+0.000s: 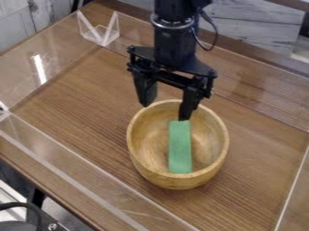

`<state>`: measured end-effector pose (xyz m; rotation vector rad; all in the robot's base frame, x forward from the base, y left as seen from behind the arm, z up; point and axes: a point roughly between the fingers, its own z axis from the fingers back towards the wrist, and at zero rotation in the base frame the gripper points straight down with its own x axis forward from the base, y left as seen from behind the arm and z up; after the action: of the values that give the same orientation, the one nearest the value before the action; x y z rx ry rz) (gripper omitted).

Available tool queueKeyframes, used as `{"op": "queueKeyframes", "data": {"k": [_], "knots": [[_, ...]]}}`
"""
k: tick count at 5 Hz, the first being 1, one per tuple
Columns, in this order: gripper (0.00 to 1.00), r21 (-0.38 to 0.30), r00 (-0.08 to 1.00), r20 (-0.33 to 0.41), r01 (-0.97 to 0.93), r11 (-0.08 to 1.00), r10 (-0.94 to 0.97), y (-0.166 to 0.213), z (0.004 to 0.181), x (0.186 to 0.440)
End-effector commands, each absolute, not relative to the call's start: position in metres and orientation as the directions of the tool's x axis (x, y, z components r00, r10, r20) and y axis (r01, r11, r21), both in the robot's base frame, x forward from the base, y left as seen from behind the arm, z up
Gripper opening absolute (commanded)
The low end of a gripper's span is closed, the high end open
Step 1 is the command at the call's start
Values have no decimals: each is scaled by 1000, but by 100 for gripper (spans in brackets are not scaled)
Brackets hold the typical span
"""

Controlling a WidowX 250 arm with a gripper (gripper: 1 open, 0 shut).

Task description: Remove the green block from inside the brown bowl and put it on the table

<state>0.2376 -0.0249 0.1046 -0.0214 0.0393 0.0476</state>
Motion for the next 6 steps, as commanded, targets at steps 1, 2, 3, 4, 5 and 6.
{"op": "queueKeyframes", "data": {"k": [1,2,3,4,5,6], "knots": [[100,-25,1000,-17,11,1000,-12,-32,106,240],[100,-26,1000,-20,15,1000,-15,-28,102,237],[100,-30,999,-25,30,999,-30,-23,99,235],[100,-36,999,-28,-27,999,26,-31,93,237],[100,-40,996,-34,-79,996,77,-39,86,238],[100,-45,992,-38,-122,992,120,-45,70,237]]}}
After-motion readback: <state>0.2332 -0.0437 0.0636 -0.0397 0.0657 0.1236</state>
